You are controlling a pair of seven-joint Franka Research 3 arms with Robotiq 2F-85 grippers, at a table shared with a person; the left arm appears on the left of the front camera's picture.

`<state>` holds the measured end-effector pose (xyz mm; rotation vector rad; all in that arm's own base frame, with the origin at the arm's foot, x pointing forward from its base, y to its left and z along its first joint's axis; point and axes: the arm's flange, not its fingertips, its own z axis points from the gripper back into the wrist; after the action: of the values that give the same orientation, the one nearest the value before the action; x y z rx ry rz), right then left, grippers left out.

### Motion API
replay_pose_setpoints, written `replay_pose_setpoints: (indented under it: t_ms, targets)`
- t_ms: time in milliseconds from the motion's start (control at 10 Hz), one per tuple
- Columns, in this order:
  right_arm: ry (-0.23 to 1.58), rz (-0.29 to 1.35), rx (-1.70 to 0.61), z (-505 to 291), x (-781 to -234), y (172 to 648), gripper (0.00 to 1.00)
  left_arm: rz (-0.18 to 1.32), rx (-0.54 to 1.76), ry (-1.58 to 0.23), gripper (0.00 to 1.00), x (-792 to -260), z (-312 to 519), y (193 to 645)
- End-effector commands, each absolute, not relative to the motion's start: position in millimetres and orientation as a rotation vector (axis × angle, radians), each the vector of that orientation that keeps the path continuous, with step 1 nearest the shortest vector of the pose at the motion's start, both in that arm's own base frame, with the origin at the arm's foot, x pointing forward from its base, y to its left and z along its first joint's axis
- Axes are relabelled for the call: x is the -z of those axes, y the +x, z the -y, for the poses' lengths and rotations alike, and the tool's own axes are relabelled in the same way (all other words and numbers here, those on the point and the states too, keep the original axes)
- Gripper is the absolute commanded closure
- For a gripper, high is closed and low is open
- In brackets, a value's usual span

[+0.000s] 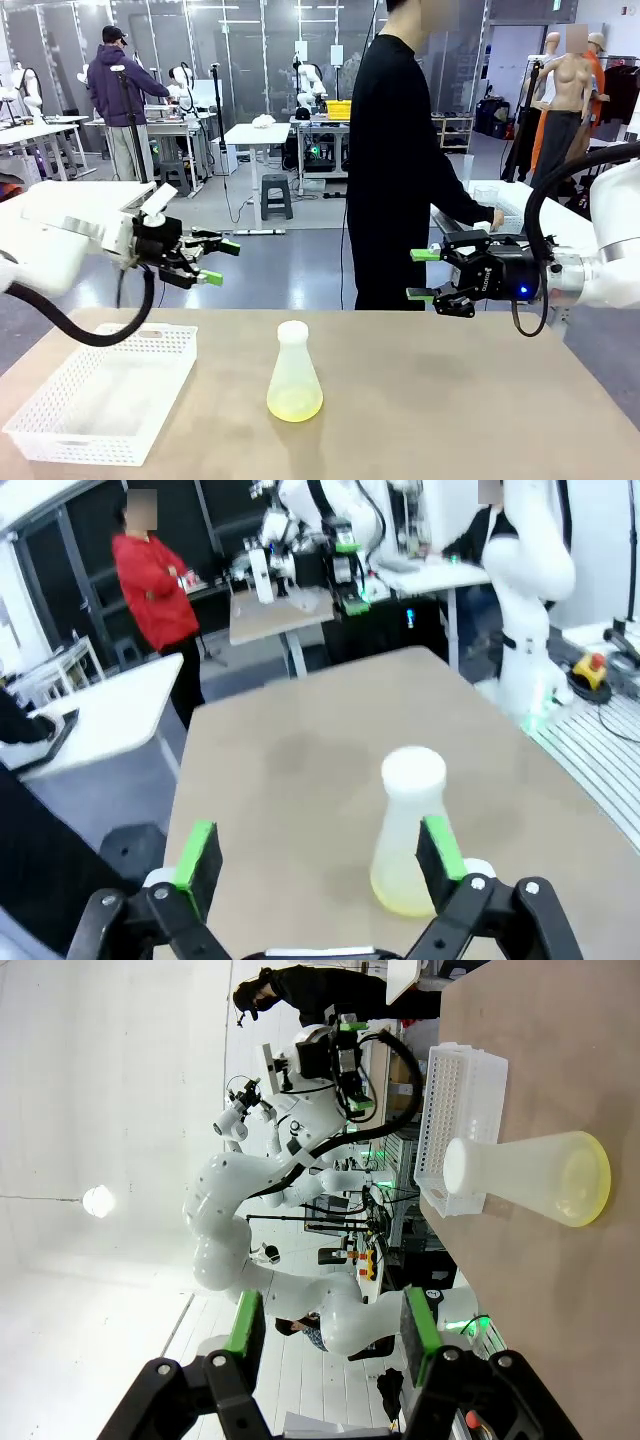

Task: Prepare the solutions needed for the experiment.
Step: When the human places the Big flask in the center of the table, pick up the Big flask and place it in the left Organizing basket.

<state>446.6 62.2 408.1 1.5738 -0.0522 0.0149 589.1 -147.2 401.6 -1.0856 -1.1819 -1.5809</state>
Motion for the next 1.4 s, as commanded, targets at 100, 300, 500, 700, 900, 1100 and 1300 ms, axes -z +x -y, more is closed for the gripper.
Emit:
replay_pose_setpoints:
  t_ms: [100,300,500,700,900,1100,1300]
  targets:
    - [1.575,0.059,-0.022,-62.4,-409.0,447.2,0.3,1.264,1.657,-1.262,0.0,-392.0,168.6,594.8]
    - [1.575,0.059,-0.022,-62.4,-409.0,447.2,0.3,1.216,1.581,-1.121,0.0,-392.4,157.4,592.7]
    - [1.575,0.059,-0.022,-62.4,-409.0,447.2,0.3,1.262,1.57,-1.256,0.0,-382.9,173.1,598.3]
    - [1.575,0.059,-0.022,-62.4,-409.0,447.2,0.3,1.29,1.579,-1.372,0.0,-378.4,212.1,601.5]
    - [1.575,0.059,-0.022,-62.4,-409.0,447.2,0.3,1.299,1.575,-1.387,0.0,-383.5,235.9,603.8]
    - [1.575,0.059,-0.022,-62.4,-409.0,447.2,0.3,1.263,1.56,-1.421,0.0,-382.4,253.0,608.9]
    - [1.575,0.059,-0.022,-62.4,-409.0,447.2,0.3,1.246,1.526,-1.491,0.0,-363.2,262.7,614.3]
